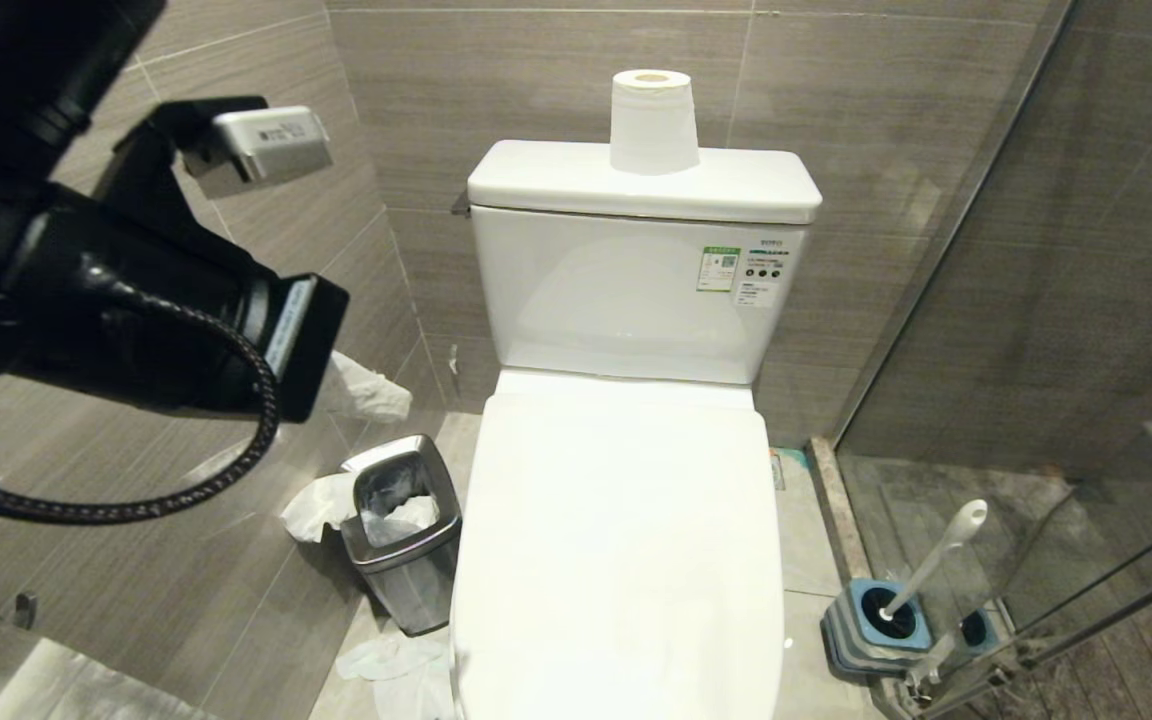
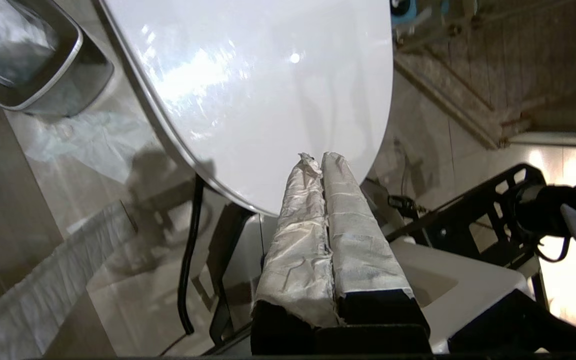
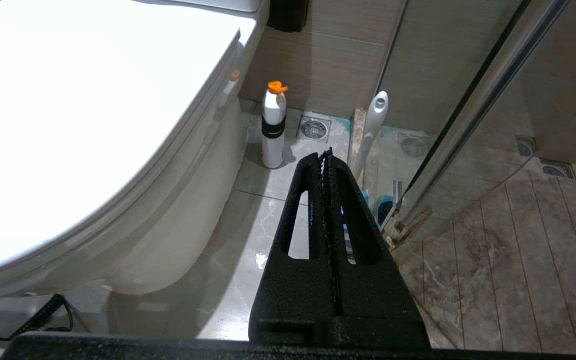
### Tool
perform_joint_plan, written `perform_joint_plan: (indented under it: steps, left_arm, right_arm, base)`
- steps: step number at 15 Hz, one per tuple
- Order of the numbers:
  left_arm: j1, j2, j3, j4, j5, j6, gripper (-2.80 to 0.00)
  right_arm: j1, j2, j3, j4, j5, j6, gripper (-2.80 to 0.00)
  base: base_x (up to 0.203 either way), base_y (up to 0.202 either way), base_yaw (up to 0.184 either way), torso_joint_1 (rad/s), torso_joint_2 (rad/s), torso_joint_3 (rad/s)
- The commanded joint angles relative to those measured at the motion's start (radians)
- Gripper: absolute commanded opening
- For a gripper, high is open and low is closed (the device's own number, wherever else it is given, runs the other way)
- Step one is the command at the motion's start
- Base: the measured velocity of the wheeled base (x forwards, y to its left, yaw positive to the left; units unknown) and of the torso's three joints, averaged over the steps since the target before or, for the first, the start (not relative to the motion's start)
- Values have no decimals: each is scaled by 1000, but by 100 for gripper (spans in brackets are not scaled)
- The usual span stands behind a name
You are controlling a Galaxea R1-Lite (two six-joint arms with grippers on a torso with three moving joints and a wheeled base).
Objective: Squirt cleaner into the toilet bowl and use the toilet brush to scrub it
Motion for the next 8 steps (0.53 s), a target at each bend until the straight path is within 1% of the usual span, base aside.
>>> perform_joint_plan:
  steps: [1,2,3,4,6,7,8]
  left_arm:
    - [10,-46,-46,19,65,14,-280]
    - [12,-51,-69,48,106,43,-280]
    - [25,-57,-101,83,135,88,-280]
    - [49,-64,-142,117,145,137,-280]
    - [112,-90,-172,147,151,281,-280]
    - [148,-108,-173,149,152,335,-280]
    - [174,-123,-174,151,151,367,-280]
  right_arm:
    - [0,0,0,0,0,0,-280]
    - [0,1,0,0,0,0,-280]
    - [0,0,0,0,0,0,-280]
    - [0,0,1,0,0,0,-280]
    - [0,0,1,0,0,0,-280]
    - [0,0,0,0,0,0,-280]
    - [0,0,0,0,0,0,-280]
  base:
    - [0,0,0,0,0,0]
    - [0,0,0,0,0,0]
    - [0,0,0,0,0,0]
    - [0,0,0,0,0,0]
    - [0,0,0,0,0,0]
    - [0,0,0,0,0,0]
    - [0,0,0,0,0,0]
